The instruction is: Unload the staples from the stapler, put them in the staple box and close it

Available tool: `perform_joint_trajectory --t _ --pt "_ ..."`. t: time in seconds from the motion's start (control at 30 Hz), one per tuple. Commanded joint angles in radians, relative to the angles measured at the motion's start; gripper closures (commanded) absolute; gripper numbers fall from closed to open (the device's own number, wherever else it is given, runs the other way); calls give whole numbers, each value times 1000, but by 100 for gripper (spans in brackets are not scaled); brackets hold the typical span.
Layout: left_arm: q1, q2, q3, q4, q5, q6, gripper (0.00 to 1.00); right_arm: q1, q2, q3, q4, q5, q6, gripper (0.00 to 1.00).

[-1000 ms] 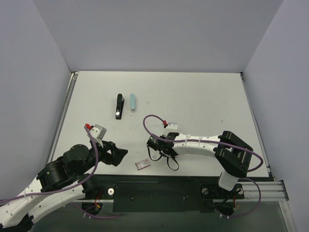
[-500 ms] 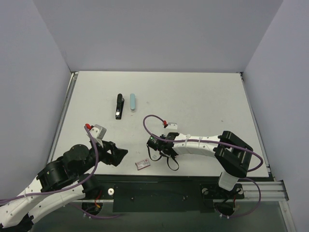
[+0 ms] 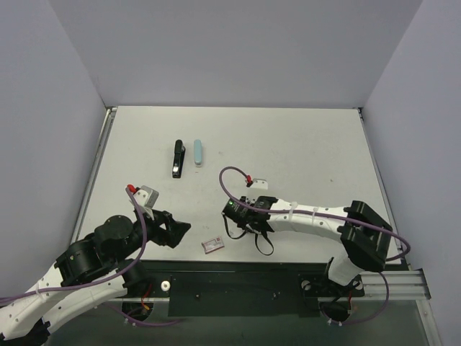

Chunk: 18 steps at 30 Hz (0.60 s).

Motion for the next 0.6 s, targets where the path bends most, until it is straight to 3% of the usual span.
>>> perform_joint_trajectory --t 0.0,0.4,0.57 --pt "-3 -6 9 21 -4 0 14 19 -119 1 -54 42 -33 70" --pt "0 -11 9 19 -10 0 14 147 20 168 -48 -7 -350 61" --pt "0 -14 9 19 -10 0 14 151 54 162 28 -107 -509 56"
